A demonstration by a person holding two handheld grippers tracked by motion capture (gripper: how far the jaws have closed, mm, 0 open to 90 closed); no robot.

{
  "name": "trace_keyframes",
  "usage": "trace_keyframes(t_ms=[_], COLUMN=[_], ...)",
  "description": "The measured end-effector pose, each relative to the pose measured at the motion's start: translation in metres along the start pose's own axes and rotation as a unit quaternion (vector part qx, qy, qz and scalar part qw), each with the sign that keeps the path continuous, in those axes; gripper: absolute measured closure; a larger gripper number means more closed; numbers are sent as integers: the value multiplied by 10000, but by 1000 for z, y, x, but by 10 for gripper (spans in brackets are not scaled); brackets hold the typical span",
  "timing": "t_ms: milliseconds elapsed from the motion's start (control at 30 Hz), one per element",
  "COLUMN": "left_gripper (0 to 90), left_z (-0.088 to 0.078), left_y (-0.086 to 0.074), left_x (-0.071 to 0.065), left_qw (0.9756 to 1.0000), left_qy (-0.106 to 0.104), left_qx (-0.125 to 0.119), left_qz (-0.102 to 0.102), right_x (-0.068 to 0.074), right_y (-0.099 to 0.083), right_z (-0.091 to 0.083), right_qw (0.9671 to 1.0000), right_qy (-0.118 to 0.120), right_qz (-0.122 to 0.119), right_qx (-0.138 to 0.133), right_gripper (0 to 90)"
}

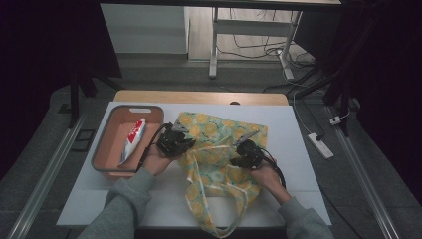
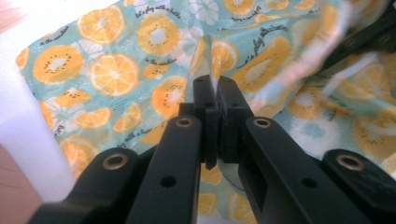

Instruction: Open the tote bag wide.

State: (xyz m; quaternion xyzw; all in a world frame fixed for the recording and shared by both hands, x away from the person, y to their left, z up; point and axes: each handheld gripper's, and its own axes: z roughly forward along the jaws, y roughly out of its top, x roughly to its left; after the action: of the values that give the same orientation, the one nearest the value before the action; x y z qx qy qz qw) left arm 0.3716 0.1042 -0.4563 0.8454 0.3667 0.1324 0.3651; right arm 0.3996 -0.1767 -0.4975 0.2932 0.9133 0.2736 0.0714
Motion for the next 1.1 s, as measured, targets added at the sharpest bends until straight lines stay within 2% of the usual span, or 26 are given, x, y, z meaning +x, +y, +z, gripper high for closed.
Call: trace_keyframes(t_ms=[33, 167, 267, 400, 433, 467, 500, 533, 600, 700, 733, 767, 967, 1100], left_gripper=[854, 792, 666, 438, 371, 335, 335, 278, 258, 245, 245, 246, 243, 243], left_z=[-1, 0, 0, -6, -14, -14, -19, -29, -34, -50, -50, -53, -52, -54], left_y=[0, 0, 0, 0, 0, 0, 0, -1, -1, -5, -5, -7, -9, -13], left_x=[1, 2, 2, 0, -2, -2, -3, -3, -3, -7, -7, -13, -30, -37], left_qw=[10000, 9999, 9999, 9997, 9994, 9994, 9991, 9986, 9983, 9969, 9969, 9963, 9963, 9963], left_qy=[3, 53, -7, -79, -216, -216, -279, -406, -447, -619, -619, -713, -686, -646], left_qx=[-36, -91, -127, -215, -276, -276, -309, -352, -371, -479, -479, -463, -242, -158], left_qz=[-36, -86, -118, -84, -47, -47, -36, -3, 1, 43, 43, 126, 447, 538], right_x=[-4, -18, -25, -30, -32, -32, -33, -35, -36, -38, -38, -38, -39, -39], right_y=[1, 3, 5, 8, 10, 10, 11, 12, 12, 13, 13, 13, 12, 11], right_z=[-10, -32, -39, -37, -32, -32, -29, -23, -21, -17, -18, -18, -20, -21], right_qw=[9998, 9966, 9943, 9930, 9920, 9920, 9923, 9923, 9923, 9921, 9920, 9920, 9918, 9920], right_qy=[113, 353, 448, 487, 550, 550, 552, 554, 569, 597, 598, 594, 578, 568], right_qz=[84, 410, 539, 666, 758, 758, 772, 836, 848, 889, 896, 905, 912, 880], right_qx=[-145, -625, -804, -848, -843, -843, -801, -722, -703, -651, -657, -654, -678, -710], right_gripper=[888, 889, 889, 889, 889, 889, 889, 890, 889, 889, 889, 890, 889, 889])
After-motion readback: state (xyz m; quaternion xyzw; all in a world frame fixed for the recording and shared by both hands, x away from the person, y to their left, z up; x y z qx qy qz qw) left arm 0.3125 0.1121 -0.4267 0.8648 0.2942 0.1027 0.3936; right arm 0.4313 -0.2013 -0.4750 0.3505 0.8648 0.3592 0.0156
